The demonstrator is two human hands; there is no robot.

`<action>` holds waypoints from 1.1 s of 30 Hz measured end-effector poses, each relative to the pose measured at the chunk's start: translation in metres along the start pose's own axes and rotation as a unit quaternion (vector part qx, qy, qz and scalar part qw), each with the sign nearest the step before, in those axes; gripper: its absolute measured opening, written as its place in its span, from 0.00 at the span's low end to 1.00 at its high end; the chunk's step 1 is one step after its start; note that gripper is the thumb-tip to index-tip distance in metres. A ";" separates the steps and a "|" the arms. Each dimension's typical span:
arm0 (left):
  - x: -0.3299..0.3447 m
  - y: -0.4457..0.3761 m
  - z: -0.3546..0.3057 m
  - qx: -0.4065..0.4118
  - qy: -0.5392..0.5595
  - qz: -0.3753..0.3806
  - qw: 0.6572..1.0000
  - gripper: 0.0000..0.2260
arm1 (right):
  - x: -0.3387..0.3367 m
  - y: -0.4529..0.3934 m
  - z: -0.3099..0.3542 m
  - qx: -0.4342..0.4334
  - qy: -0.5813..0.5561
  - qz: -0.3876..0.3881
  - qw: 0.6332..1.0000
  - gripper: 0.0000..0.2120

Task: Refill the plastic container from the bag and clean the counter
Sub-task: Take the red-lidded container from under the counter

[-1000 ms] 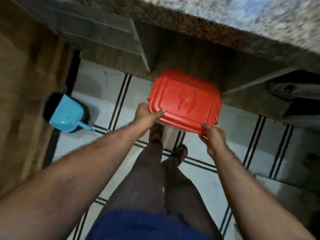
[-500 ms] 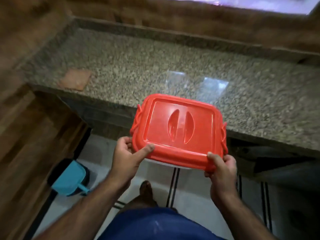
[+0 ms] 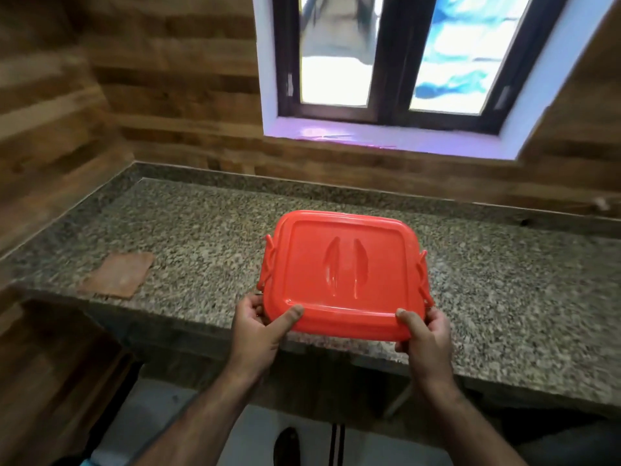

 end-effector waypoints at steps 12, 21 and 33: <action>0.053 -0.170 0.020 -0.048 -0.029 0.077 0.995 0.32 | 0.061 -0.130 0.044 0.034 0.017 -0.040 0.998 0.24; 0.094 -0.221 0.014 -0.092 -0.055 0.064 0.992 0.29 | 0.050 -0.195 0.082 0.061 0.128 0.013 0.990 0.21; 0.102 -0.268 -0.003 0.030 -0.275 0.029 0.960 0.14 | 0.041 -0.243 0.118 -0.065 0.359 -0.064 0.929 0.24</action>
Point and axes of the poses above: each hand's wrist, its own y-axis away from the middle knuckle, its own x-axis out of the palm, z = x × y, the point moved 2 cm from there along -y, towards the middle knuckle, and after that the axes turned 11 degrees about x, right-handed, at the moved point
